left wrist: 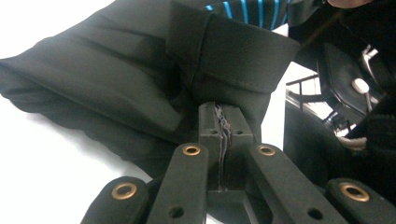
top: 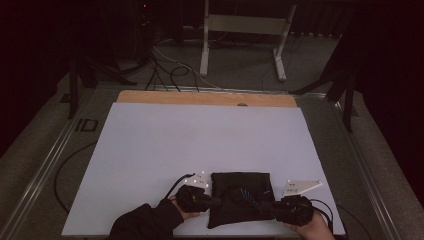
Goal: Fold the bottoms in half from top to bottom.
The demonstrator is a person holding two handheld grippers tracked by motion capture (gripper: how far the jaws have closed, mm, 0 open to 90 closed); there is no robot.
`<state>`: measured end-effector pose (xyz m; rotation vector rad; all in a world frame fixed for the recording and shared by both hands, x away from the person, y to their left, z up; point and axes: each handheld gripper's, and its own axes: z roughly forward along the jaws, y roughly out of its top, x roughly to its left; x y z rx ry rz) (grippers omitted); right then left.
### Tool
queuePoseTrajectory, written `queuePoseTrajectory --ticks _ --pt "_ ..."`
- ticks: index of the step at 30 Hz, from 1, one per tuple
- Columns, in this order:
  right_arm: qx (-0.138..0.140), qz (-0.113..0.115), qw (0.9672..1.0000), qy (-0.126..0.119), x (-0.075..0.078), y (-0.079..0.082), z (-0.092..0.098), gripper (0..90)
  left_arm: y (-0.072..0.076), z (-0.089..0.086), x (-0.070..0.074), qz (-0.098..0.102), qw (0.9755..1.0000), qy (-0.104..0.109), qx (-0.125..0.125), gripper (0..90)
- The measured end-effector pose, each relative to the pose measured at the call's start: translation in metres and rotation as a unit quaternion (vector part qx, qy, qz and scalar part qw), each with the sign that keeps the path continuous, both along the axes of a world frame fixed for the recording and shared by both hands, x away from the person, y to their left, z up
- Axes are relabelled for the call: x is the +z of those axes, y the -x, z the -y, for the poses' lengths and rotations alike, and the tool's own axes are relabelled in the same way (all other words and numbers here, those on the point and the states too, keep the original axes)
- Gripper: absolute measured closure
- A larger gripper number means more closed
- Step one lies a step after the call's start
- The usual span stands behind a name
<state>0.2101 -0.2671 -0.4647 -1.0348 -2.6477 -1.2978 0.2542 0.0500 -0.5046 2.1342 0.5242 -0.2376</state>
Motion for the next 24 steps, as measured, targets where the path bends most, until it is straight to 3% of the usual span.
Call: queuePoseTrajectory --ticks 8,11,13,16,17,20,24 --pt "0.006 -0.011 0.9999 0.008 -0.008 0.02 0.009 84.0 0.007 0.002 -0.003 0.001 0.9998 -0.013 -0.017 87.2" --pt "0.011 -0.02 0.9996 0.017 -0.01 0.026 0.008 83.4 0.01 0.001 -0.001 0.002 0.9997 -0.009 -0.021 84.7" --pt "0.027 -0.024 0.999 0.025 -0.011 0.027 0.007 79.7 0.012 0.001 0.003 0.007 0.9997 -0.004 -0.022 80.4" --pt "0.017 -0.023 0.9995 0.011 -0.008 0.027 0.008 68.4 0.016 0.001 0.01 0.016 0.9997 0.009 -0.019 68.6" --pt "0.011 -0.007 0.9998 0.012 -0.007 0.026 0.01 64.3 0.017 0.0 0.014 0.019 0.9995 0.015 -0.022 65.6" --pt "-0.03 0.01 0.9995 0.009 -0.002 0.022 0.019 64.4 0.023 0.003 0.024 0.034 0.9989 0.028 -0.016 57.9" --pt "-0.102 0.024 0.9931 0.052 -0.005 0.013 0.032 66.1 0.03 0.008 0.027 0.039 0.9984 0.037 -0.017 55.0"
